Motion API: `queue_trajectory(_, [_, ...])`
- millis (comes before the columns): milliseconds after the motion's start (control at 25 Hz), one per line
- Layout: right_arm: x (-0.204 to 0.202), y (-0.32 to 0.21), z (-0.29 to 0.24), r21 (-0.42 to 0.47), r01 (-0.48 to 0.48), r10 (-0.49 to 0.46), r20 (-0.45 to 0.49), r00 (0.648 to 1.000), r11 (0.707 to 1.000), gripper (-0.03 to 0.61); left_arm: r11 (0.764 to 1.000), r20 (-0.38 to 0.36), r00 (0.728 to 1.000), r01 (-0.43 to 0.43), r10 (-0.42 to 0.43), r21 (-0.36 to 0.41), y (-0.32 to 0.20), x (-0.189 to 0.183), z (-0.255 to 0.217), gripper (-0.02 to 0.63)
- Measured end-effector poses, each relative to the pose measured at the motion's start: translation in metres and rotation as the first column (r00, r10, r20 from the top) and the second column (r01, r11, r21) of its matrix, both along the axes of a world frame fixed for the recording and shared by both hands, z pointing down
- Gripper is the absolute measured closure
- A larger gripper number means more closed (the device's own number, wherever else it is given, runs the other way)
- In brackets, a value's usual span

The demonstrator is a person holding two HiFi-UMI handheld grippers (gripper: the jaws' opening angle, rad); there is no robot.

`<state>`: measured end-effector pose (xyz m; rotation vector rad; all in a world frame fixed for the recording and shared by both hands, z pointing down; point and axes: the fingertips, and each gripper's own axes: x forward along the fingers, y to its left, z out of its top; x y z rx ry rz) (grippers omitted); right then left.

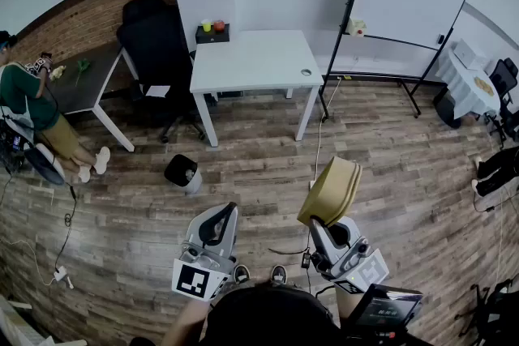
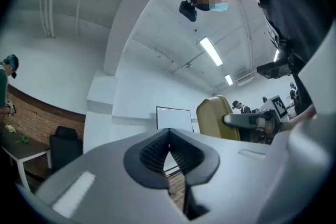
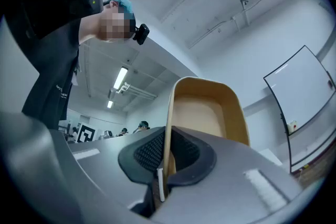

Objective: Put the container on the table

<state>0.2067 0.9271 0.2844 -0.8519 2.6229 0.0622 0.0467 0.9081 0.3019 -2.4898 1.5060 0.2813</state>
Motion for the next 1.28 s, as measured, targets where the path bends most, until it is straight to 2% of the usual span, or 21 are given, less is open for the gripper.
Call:
queue_trajectory(120, [-0.019, -0.014, 0.013, -0.028, -0.026, 0.024, -0.073, 0.997, 0.999, 0.551, 0.997, 0.047, 0.999, -0.025, 0.029, -0.07, -0.004, -0.001, 0.013, 0.612])
queue_trajectory(280, [-0.052, -0.039, 0.029, -0.019, -0.024, 0.021, -0.145, 0.989, 1.0, 0.546, 0.999, -0.008, 1.0, -0.022, 0.021, -0.041, -0.02, -0.011, 0.014, 0.612])
queue_trajectory(440, [-0.077, -0.056, 0.045, -0.006, -0.049, 0.046, -0.202, 0.978, 0.999, 0.546, 0.997, 0.006, 0.999, -0.036, 0.036, -0.061, -0.032, -0.018, 0.021, 0.612])
queue_trajectory(600, [-0.097, -0.064, 0.044, 0.001, -0.087, 0.085, -0.213, 0.973, 0.996, 0.546, 0.998, -0.012, 0.999, -0.034, 0.034, -0.058, -0.042, -0.033, 0.024, 0.612])
queue_trajectory(760, [-0.116, -0.071, 0.044, 0.001, -0.111, 0.109, -0.224, 0.969, 0.994, 0.545, 0.992, 0.001, 0.998, -0.058, 0.058, -0.115, -0.052, -0.048, 0.033, 0.612])
queue_trajectory(880, [-0.127, -0.074, 0.044, 0.005, -0.12, 0.118, -0.23, 0.966, 0.993, 0.545, 0.994, -0.019, 0.997, -0.072, 0.071, -0.084, -0.058, -0.057, 0.034, 0.612])
queue_trajectory(1000, [-0.129, -0.08, 0.041, 0.007, -0.119, 0.118, -0.223, 0.968, 0.993, 0.545, 0.992, -0.012, 0.996, -0.084, 0.084, -0.091, -0.065, -0.055, 0.037, 0.612])
queue_trajectory(1160, [-0.123, -0.098, 0.04, 0.012, -0.116, 0.116, -0.213, 0.97, 0.993, 0.546, 0.983, 0.025, 0.994, -0.097, 0.102, -0.155, -0.082, -0.044, 0.044, 0.612])
queue_trajectory(1280, [-0.114, -0.121, 0.042, 0.021, -0.113, 0.115, -0.201, 0.973, 0.993, 0.546, 0.988, 0.039, 0.996, -0.078, 0.084, -0.134, -0.104, -0.037, 0.045, 0.612])
